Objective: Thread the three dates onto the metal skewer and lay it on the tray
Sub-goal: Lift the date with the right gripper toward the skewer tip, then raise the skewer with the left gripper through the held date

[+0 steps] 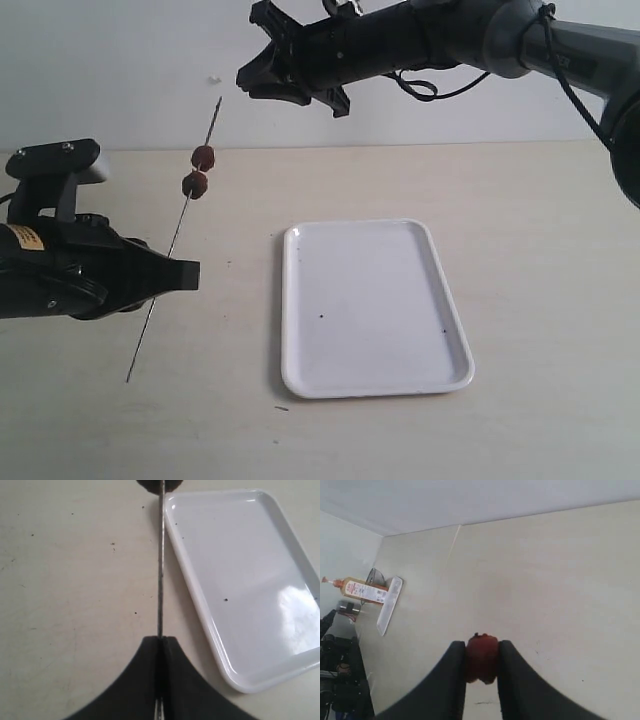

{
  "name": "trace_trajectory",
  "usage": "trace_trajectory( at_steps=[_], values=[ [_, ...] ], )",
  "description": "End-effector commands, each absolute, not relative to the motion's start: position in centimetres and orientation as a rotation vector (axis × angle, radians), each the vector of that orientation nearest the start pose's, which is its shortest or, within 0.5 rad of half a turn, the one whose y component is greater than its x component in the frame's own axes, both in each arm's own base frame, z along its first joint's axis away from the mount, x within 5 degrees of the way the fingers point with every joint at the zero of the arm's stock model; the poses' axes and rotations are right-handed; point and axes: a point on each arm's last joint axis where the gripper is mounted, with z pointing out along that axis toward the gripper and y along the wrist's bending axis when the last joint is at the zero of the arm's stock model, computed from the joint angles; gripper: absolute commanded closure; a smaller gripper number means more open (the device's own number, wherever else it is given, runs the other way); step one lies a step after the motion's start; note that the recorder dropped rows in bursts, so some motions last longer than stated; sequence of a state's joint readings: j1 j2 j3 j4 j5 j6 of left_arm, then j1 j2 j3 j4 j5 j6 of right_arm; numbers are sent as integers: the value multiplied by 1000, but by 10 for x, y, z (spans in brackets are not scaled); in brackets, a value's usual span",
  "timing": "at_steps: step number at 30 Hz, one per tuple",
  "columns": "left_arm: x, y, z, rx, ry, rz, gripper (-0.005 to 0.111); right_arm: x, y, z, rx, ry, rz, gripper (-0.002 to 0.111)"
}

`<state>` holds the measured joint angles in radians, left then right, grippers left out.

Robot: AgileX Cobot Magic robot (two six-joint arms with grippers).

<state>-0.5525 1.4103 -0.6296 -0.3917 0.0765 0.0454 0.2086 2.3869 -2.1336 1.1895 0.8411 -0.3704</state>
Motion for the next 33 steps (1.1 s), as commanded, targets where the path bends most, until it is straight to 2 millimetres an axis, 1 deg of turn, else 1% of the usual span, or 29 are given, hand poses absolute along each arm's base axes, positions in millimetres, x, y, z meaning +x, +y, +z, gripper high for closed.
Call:
trace_trajectory(
  at_steps=[1,5,10,14,25,30,33],
  values=[
    [227,-146,208,257,2346,-490,107,515,173,242,71,2201,1334,87],
    [234,-150,208,281,2354,-484,107,515,172,243,79,2195,1334,87],
    [243,-157,200,304,2399,-470,107,515,172,243,79,2195,1334,87],
    [247,-160,196,305,2411,-463,107,516,172,243,85,2190,1328,87],
    [249,-160,196,288,2389,-464,107,517,171,243,87,2178,1310,87],
    [245,-172,199,350,2335,-478,107,517,171,243,85,2180,1312,87],
    [245,-177,203,366,2313,-488,107,516,172,243,75,2187,1318,87]
  ],
)
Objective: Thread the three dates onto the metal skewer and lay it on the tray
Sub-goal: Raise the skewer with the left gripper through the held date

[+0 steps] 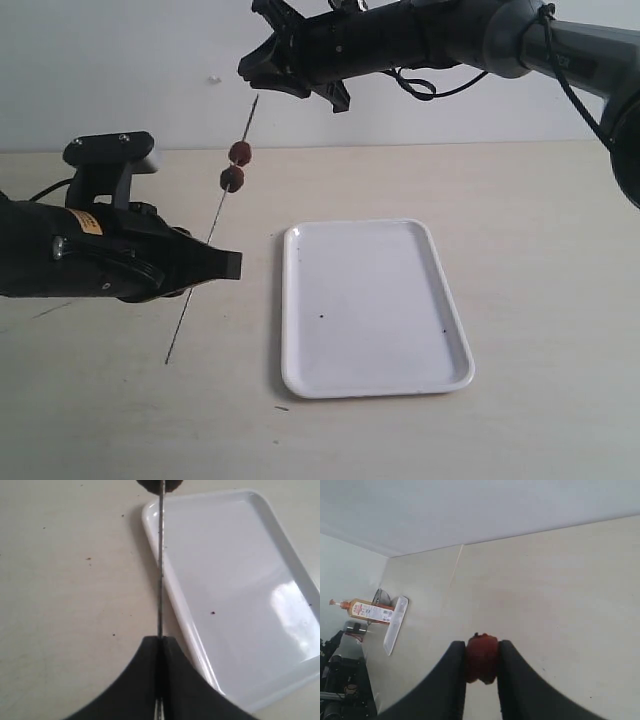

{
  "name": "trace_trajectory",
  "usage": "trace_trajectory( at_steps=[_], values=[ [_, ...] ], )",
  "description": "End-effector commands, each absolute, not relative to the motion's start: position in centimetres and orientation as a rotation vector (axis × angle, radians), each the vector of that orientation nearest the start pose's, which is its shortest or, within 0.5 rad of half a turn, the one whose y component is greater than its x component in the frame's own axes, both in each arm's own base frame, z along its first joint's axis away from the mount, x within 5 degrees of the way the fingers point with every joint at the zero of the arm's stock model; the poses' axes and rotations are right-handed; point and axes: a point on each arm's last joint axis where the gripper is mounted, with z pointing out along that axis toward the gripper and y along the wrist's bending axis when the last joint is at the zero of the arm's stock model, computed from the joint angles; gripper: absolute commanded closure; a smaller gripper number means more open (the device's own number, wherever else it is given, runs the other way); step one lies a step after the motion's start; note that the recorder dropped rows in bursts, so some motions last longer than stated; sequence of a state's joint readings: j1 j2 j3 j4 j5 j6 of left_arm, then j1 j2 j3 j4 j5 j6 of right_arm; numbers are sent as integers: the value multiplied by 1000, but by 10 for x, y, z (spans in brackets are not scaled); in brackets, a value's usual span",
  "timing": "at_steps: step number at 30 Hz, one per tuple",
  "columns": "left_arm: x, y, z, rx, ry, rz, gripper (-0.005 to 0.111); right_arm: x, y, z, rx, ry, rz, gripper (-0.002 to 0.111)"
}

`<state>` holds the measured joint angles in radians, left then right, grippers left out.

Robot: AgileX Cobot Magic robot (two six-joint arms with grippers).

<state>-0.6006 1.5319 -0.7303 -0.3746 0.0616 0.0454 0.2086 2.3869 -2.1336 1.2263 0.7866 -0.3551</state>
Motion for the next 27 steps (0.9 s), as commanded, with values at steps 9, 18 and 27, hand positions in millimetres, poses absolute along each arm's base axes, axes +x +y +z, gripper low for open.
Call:
trace_trajectory(
  at_steps=[9,18,27],
  values=[
    [248,-178,207,361,2299,-493,107,515,173,242,55,2197,1328,87],
    [255,-165,205,314,2335,-468,107,514,173,242,43,2201,1333,87],
    [255,-165,205,319,2335,-464,107,514,173,242,45,2200,1332,87]
  ],
)
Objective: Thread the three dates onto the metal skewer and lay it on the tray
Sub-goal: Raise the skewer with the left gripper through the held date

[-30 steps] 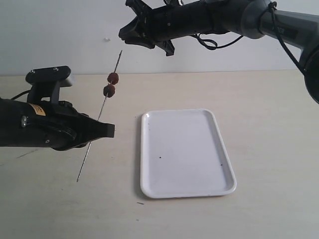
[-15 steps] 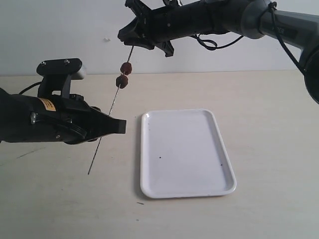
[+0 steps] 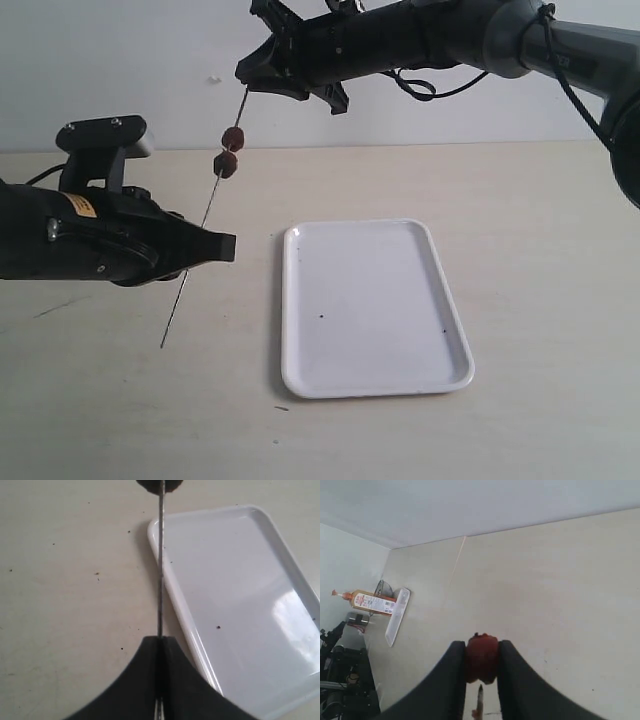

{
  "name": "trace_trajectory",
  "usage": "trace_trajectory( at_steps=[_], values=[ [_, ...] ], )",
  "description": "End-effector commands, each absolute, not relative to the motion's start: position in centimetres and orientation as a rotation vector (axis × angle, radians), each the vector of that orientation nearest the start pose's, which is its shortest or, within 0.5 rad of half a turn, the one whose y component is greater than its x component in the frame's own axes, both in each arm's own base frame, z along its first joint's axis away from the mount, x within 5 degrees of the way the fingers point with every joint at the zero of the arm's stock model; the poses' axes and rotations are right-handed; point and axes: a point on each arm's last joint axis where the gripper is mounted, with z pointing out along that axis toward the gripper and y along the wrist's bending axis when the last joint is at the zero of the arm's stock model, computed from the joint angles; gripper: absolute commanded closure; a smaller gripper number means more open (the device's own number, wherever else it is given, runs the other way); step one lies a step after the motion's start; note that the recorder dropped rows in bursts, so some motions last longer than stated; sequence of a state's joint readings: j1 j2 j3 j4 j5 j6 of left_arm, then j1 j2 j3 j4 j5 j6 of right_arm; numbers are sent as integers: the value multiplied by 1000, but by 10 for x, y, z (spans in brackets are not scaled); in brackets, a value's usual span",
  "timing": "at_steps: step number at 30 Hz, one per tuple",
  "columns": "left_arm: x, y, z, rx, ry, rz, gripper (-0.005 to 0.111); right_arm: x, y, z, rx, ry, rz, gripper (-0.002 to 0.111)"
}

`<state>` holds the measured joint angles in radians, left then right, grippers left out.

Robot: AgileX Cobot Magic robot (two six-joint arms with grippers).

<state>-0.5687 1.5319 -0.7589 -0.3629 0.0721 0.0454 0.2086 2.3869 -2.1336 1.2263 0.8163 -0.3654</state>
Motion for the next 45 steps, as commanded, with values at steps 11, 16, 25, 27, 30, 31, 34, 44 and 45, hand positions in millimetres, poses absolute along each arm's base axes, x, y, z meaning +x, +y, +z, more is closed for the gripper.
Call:
trace_trajectory(
  at_steps=[11,16,25,27,30,31,34,44,45],
  values=[
    [256,-165,206,310,2318,-465,107,513,173,242,54,2206,1347,87],
    [256,-165,206,310,2318,-465,107,513,174,243,53,2207,1358,87],
    [258,-165,208,294,2304,-471,107,512,175,244,52,2203,1389,87],
    [259,-166,210,290,2294,-474,107,511,175,244,47,2207,1394,87],
    [263,-170,209,292,2327,-484,107,511,176,244,42,2210,1398,87],
    [266,-172,207,296,2343,-482,107,510,176,244,40,2211,1400,87],
    [273,-177,199,299,2363,-474,107,510,176,244,39,2212,1401,87],
    [291,-180,212,215,2307,-505,107,509,177,244,-14,2214,1399,87],
    [292,-180,213,203,2305,-511,107,509,177,244,-16,2213,1398,87]
  ],
)
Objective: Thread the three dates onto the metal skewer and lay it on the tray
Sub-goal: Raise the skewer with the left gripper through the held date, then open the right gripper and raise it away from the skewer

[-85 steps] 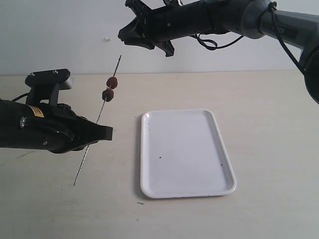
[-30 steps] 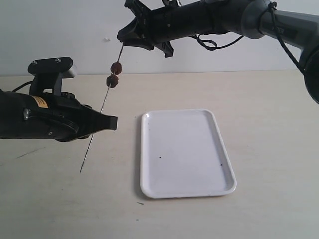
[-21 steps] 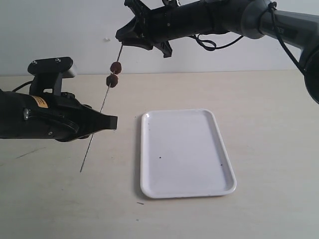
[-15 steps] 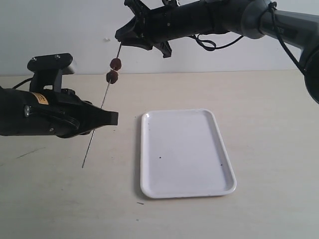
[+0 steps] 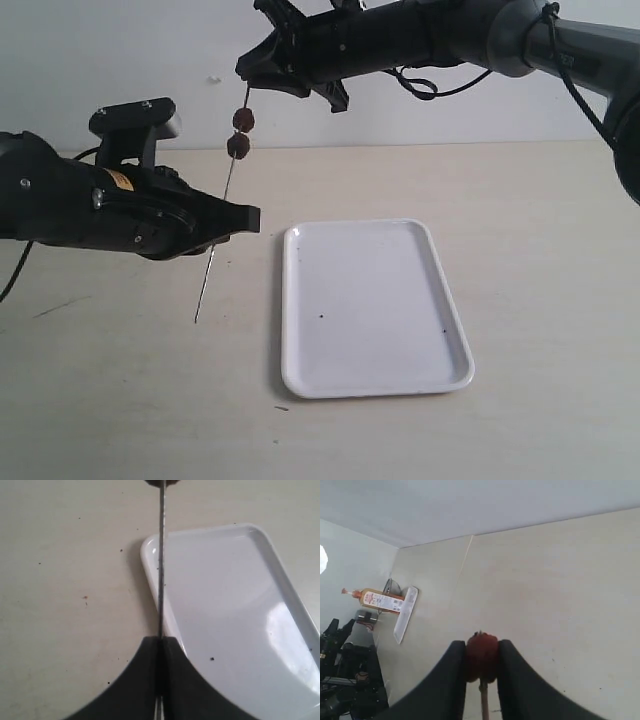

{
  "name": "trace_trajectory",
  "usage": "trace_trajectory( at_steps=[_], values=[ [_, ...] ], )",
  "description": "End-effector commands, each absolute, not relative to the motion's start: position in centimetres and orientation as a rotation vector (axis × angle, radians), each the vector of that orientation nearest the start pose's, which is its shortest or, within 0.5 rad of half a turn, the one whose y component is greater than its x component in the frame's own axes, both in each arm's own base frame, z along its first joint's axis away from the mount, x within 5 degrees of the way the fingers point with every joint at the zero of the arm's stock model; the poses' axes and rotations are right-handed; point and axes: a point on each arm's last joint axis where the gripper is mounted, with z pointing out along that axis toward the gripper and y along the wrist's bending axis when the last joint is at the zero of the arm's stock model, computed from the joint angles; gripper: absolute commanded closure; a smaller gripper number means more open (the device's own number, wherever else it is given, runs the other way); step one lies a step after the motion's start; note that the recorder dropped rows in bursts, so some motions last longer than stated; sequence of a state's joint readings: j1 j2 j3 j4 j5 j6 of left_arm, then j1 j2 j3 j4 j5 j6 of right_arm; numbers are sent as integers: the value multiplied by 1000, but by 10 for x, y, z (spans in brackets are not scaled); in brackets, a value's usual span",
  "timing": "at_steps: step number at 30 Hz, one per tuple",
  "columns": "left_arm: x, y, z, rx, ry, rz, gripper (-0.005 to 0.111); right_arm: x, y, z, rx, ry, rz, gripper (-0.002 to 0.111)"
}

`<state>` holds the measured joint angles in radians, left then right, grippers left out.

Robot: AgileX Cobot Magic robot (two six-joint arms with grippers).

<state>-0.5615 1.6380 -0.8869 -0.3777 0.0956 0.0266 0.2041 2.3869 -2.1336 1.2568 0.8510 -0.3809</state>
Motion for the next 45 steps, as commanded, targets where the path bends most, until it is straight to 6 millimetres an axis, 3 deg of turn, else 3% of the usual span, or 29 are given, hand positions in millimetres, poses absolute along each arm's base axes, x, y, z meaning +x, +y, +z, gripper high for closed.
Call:
trace_trajectory(
  at_steps=[1,6,18,27,36,42,45],
  values=[
    [294,-178,214,185,2304,-513,107,509,177,244,-16,2213,1398,87],
    [299,-172,216,120,2281,-520,107,509,176,244,-25,2207,1387,87],
    [308,-179,235,145,2232,-540,107,508,177,243,-45,2212,1387,85],
    [307,-179,233,179,2251,-526,107,509,176,243,-77,2199,1364,51],
    [303,-179,229,250,2299,-500,107,510,175,243,-143,2175,1317,39],
    [297,-179,223,343,2375,-479,107,510,154,259,-195,2145,1264,33],
    [292,-184,222,376,2394,-485,107,507,130,269,-222,2242,1090,34]
  ],
)
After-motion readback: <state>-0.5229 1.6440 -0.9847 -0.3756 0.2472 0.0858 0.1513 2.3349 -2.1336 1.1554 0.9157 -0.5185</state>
